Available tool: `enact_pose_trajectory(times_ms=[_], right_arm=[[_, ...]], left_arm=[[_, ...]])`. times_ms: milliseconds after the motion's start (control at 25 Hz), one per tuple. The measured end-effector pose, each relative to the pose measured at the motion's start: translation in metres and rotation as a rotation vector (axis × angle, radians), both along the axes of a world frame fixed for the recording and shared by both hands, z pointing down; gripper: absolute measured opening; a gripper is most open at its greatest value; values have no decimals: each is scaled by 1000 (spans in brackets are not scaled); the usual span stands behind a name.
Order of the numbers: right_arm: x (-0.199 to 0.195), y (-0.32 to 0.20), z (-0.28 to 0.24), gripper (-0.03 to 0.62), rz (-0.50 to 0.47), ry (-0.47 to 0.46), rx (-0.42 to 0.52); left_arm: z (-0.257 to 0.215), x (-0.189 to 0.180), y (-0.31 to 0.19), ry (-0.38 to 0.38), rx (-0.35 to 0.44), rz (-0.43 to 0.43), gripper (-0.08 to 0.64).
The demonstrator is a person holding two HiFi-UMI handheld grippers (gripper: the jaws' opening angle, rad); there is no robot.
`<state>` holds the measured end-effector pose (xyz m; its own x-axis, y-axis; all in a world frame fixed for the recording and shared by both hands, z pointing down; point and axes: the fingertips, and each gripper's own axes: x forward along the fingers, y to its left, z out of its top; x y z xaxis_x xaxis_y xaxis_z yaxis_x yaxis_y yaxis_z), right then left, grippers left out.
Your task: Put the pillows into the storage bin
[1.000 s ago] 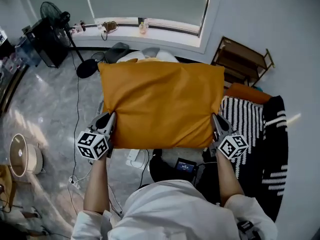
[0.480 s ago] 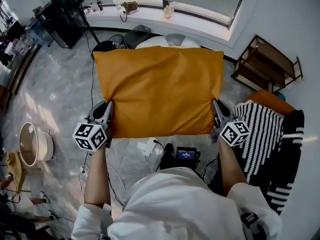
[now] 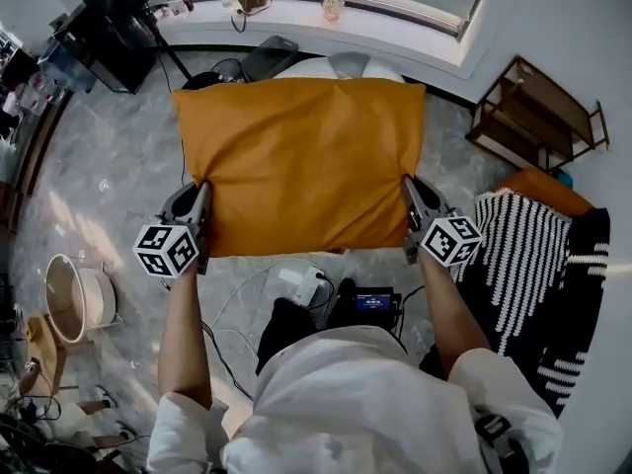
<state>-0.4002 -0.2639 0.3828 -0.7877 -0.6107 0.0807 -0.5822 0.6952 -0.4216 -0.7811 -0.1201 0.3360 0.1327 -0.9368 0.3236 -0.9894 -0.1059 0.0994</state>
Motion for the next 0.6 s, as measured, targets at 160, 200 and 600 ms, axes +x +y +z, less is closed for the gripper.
enact_pose_trajectory(times_ms=[160, 200, 600], right_arm=[[-35, -1, 25, 35, 32, 10, -43], [-44, -1, 33, 35, 45, 19, -56], [-116, 7, 163, 35, 188, 140, -230]], left_arm=[[29, -41, -18, 13, -43, 29, 20], [39, -53, -24, 22, -57, 40, 20], [205, -140, -69, 115, -277, 163, 20]])
